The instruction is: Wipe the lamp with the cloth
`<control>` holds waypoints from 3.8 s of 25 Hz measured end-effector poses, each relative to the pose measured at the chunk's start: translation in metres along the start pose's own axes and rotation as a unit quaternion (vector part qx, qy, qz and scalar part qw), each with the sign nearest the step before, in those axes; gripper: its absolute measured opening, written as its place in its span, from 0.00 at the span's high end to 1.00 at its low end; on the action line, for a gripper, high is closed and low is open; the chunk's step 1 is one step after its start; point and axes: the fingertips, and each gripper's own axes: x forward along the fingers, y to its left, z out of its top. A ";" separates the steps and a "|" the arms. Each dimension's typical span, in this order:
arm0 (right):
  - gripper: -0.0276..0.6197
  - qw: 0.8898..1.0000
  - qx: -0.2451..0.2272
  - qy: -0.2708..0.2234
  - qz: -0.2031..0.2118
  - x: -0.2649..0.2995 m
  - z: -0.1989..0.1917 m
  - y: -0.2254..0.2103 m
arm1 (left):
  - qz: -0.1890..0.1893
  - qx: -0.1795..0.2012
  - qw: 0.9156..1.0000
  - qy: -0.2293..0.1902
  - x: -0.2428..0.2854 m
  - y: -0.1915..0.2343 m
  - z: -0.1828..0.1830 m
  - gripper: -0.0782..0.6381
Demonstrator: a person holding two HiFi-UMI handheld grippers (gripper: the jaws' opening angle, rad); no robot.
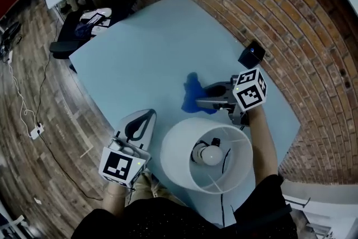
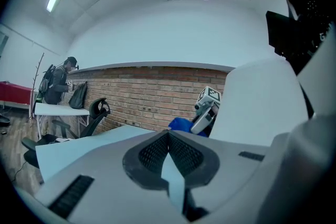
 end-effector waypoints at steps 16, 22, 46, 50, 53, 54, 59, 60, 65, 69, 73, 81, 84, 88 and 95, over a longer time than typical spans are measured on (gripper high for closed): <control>0.83 0.901 0.028 -0.330 -0.280 -0.146 0.116 0.188 | -0.264 0.031 0.963 -0.041 0.036 -0.001 0.070 0.88; 0.83 0.823 0.077 -0.367 -0.427 -0.137 0.132 0.223 | -0.374 0.042 0.926 -0.020 0.037 0.001 0.086 0.88; 0.83 0.490 0.194 -0.306 -0.793 -0.018 0.095 0.181 | -0.468 -0.037 0.883 0.014 0.012 0.029 0.055 0.88; 0.83 0.447 0.232 -0.350 -0.790 -0.008 0.080 0.167 | -0.461 -0.039 0.886 0.025 0.010 0.043 0.046 0.88; 0.83 0.435 0.253 -0.376 -0.778 0.002 0.069 0.152 | -0.452 -0.035 0.890 0.037 0.009 0.056 0.038 0.88; 0.83 0.432 0.253 -0.375 -0.780 0.006 0.066 0.149 | -0.449 -0.033 0.892 0.040 0.009 0.060 0.036 0.88; 0.83 0.436 0.265 -0.375 -0.774 0.032 0.046 0.124 | -0.440 -0.031 0.896 0.050 0.006 0.072 0.025 0.88; 0.83 0.438 0.268 -0.378 -0.770 0.039 0.042 0.118 | -0.439 -0.031 0.897 0.052 0.006 0.074 0.022 0.88; 0.83 0.464 0.284 -0.390 -0.743 0.081 0.011 0.091 | -0.425 -0.029 0.902 0.071 0.000 0.080 0.005 0.88; 0.83 0.503 0.286 -0.398 -0.712 0.111 -0.004 0.080 | -0.414 -0.019 0.907 0.080 -0.005 0.086 -0.002 0.88; 0.83 0.532 0.269 -0.400 -0.696 0.125 -0.002 0.089 | -0.405 -0.011 0.910 0.083 -0.013 0.090 -0.007 0.88; 0.83 0.547 0.082 -0.379 -0.742 0.058 0.085 0.194 | -0.391 -0.030 0.917 0.077 -0.021 0.082 0.005 0.88; 0.83 0.531 0.012 -0.360 -0.767 0.019 0.108 0.239 | -0.387 -0.012 0.920 0.061 -0.024 0.070 0.013 0.88; 0.83 0.517 -0.037 -0.342 -0.784 -0.018 0.113 0.286 | -0.404 -0.006 0.914 0.050 -0.031 0.048 0.022 0.88; 0.83 0.558 -0.017 -0.321 -0.765 -0.009 0.067 0.264 | -0.404 -0.009 0.913 0.060 -0.037 0.026 0.014 0.88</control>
